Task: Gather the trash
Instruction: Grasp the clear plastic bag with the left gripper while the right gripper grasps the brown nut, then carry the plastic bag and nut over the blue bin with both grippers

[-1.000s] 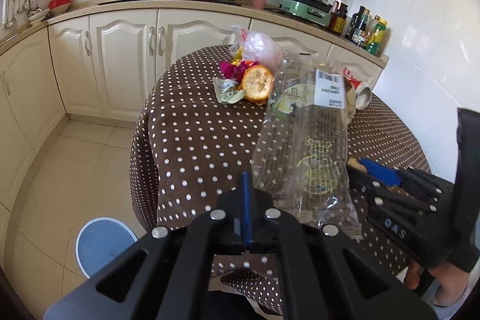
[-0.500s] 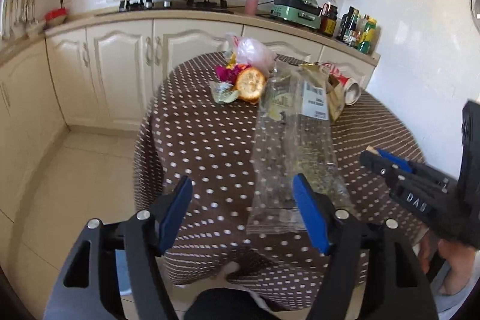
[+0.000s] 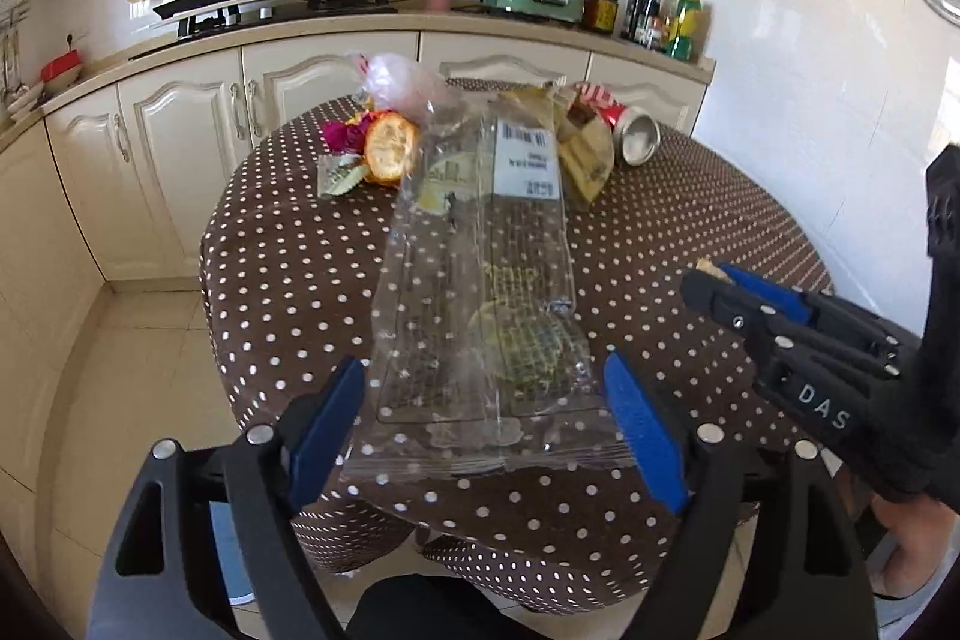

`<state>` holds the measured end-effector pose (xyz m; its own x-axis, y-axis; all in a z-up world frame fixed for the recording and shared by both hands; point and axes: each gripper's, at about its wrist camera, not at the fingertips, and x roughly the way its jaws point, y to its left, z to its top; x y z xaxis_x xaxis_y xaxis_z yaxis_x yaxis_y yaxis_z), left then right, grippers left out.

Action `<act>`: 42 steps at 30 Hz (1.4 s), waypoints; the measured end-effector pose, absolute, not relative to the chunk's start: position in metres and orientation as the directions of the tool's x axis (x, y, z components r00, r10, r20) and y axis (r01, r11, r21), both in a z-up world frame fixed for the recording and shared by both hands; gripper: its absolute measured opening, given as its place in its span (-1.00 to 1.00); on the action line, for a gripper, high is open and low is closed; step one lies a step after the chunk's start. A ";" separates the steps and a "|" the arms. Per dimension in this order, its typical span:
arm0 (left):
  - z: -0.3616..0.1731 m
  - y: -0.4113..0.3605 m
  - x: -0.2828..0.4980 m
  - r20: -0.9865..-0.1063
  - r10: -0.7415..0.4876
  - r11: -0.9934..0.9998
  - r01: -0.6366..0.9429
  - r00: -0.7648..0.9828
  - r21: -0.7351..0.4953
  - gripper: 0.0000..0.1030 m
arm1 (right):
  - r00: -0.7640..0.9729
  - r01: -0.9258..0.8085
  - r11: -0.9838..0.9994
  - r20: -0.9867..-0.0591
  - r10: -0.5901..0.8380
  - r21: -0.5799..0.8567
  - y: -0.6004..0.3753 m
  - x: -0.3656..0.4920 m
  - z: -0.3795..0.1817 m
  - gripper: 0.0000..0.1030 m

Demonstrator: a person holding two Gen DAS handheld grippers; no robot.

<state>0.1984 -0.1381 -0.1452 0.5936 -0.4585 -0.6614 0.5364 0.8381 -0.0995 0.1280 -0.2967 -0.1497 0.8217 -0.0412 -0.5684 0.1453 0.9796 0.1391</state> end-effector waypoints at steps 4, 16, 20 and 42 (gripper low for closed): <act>-0.151 -0.144 0.205 -0.687 -0.419 0.857 0.509 0.594 -0.082 0.55 | 0.815 0.138 0.980 -0.579 -0.029 0.145 -0.296 0.131 -0.154 -0.45; -0.149 -0.132 0.210 -0.678 -0.458 0.852 0.501 0.575 -0.151 -0.41 | 0.803 0.121 0.983 -0.595 -0.016 0.137 -0.288 0.136 -0.159 -0.45; -0.144 -0.124 0.209 -0.662 -0.503 0.834 0.514 0.556 -0.201 -0.82 | 0.804 0.115 0.985 -0.594 -0.015 0.131 -0.283 0.135 -0.158 -0.45; -0.132 0.019 0.182 -0.583 -0.402 0.916 0.325 0.706 -0.236 -0.96 | 0.790 -0.195 0.974 -0.571 0.225 0.115 -0.140 0.175 -0.146 -0.45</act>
